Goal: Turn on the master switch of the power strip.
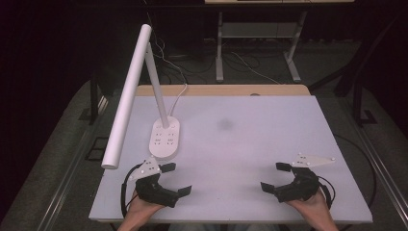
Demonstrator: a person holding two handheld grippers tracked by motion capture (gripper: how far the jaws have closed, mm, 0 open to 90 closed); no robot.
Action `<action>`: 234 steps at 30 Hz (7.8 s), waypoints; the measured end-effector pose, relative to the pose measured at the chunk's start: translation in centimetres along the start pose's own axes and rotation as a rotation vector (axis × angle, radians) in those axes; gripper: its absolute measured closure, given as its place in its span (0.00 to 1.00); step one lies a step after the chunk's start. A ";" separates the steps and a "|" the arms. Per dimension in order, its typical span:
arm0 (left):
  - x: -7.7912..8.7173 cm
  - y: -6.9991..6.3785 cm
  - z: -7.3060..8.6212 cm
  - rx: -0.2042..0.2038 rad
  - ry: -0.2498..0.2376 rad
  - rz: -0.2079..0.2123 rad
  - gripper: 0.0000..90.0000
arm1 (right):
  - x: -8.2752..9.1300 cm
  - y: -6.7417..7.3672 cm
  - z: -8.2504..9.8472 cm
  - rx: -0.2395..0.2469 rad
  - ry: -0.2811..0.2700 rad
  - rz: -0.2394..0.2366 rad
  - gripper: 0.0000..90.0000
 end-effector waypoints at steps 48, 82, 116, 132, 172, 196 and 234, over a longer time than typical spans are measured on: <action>2.1 1.1 -1.1 0.044 0.038 -0.031 0.00 | 0.1 -0.3 0.6 0.007 0.025 0.011 0.00; 4.8 4.7 -2.7 0.067 0.120 -0.096 0.02 | 0.2 -0.5 0.8 0.009 0.027 0.021 0.00; 7.3 9.3 -4.7 0.093 0.190 -0.186 0.07 | 0.1 -0.5 1.0 0.008 0.039 0.021 0.00; 8.4 12.0 -6.3 0.129 0.220 -0.213 0.18 | 0.3 -0.7 1.0 0.004 0.035 0.024 0.00; 7.2 18.4 -8.4 0.198 0.251 -0.296 1.00 | 0.2 -1.0 1.2 0.005 0.041 0.033 0.00; 4.8 21.9 -7.9 0.272 0.173 -0.366 1.00 | 0.3 -1.2 1.3 0.005 0.043 0.036 0.00; 1.8 24.5 -4.0 0.329 0.182 -0.393 1.00 | 0.3 -1.5 1.6 0.005 0.051 0.048 0.00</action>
Point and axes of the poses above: each handheld gripper's, and its own axes: x roughly backward along the jaws, z roughly out of its underside, y roughly to its left, the point moved 10 cm from there along -x, roughly forward along the jaws, and after that the axes turned 7 degrees about z, right-handed, at the moved point
